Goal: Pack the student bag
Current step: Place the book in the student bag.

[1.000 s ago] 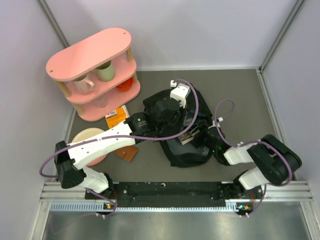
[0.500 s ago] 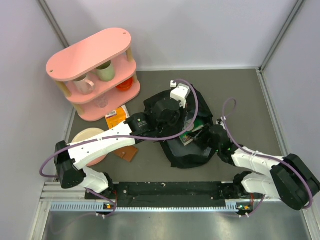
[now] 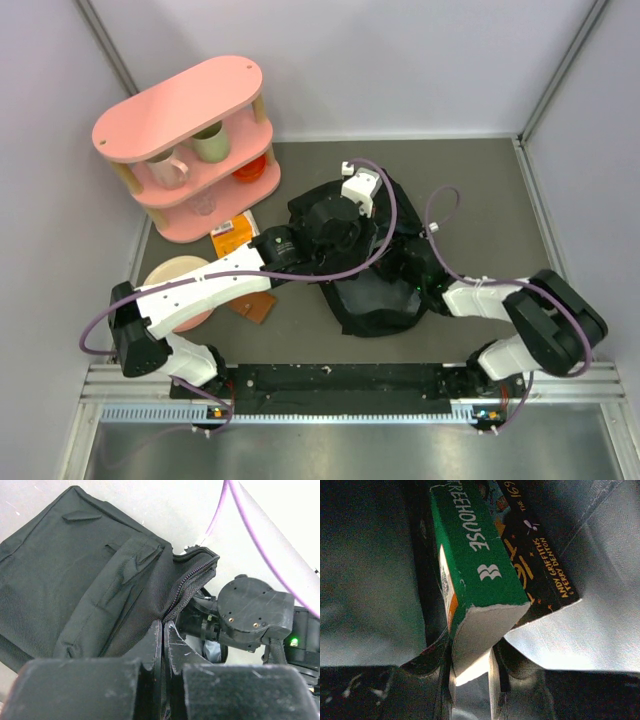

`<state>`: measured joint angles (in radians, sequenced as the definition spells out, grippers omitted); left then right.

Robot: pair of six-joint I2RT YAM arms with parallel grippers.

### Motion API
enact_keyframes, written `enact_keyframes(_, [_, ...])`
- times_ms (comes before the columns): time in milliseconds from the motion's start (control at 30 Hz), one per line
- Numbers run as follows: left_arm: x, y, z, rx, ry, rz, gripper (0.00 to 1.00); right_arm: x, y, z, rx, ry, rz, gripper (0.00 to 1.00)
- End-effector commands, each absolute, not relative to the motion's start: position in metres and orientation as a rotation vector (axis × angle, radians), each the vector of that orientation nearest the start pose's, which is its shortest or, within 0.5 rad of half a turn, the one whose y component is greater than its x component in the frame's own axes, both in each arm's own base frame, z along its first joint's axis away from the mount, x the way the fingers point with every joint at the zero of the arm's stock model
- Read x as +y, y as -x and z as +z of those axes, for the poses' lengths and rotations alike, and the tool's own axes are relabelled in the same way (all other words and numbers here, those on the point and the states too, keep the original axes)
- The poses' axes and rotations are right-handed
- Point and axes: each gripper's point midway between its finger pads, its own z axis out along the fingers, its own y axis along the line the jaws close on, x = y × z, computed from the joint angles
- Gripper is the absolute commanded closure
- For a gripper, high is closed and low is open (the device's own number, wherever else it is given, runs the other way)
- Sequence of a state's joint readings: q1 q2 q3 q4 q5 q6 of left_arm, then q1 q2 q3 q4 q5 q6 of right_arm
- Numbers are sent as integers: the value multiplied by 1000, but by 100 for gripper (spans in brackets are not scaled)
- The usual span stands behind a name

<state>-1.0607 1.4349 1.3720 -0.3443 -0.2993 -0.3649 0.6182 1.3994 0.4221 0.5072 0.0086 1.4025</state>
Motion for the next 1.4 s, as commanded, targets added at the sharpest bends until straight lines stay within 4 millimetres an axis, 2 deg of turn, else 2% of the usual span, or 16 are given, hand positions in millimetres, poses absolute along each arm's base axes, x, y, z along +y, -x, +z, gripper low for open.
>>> enact_keyframes(0, [-370,-248,333,1843,-435,-738,100,266,-321,132,1818,-969,1325,100])
enact_keyframes(33, [-369,-248,334,1843,-435,-738,100,269,-325,125,1828,-984,1317,100])
enact_keyframes(100, [-366,-247,334,1845,-431,-738,100,275,-334,132,1783,-1005,1337,100])
enact_keyframes(233, [-361,-247,334,1845,-424,-735,100,283,-338,124,1767,-1021,1306,100])
enact_keyframes(400, [-359,-248,330,1849,-415,-745,100,292,-336,100,1818,-1043,1308,97])
enact_keyframes(567, [-354,-248,325,1857,-393,-738,100,293,-319,81,1900,-991,1281,78])
enact_keyframes(733, [-348,-246,315,1872,-373,-733,100,278,-301,73,1915,-958,1271,41])
enact_keyframes(933, [-344,-248,310,1875,-358,-724,100,266,-286,89,1920,-878,1249,27])
enact_keyframes(1033, [-344,-249,310,1877,-356,-721,100,254,-279,88,1928,-867,1206,21])
enact_keyframes(1067, [-344,-249,309,1880,-356,-720,100,253,-277,98,1911,-852,1216,19])
enact_keyframes(1200, [-345,-250,307,1883,-357,-720,100,244,-267,107,1923,-828,1198,18])
enact_keyframes(1233, [-345,-250,305,1887,-356,-717,100,239,-263,102,1945,-829,1173,18])
enact_keyframes(1267, [-345,-250,306,1886,-354,-717,100,238,-259,107,1944,-782,1169,18])
enact_keyframes(1300, [-344,-250,305,1888,-354,-714,100,236,-256,124,1908,-750,1202,18])
enact_keyframes(1333, [-344,-250,303,1891,-352,-712,100,230,-247,116,1964,-710,1145,18])
enact_keyframes(1367, [-343,-250,302,1896,-348,-709,100,227,-243,122,1956,-674,1141,17])
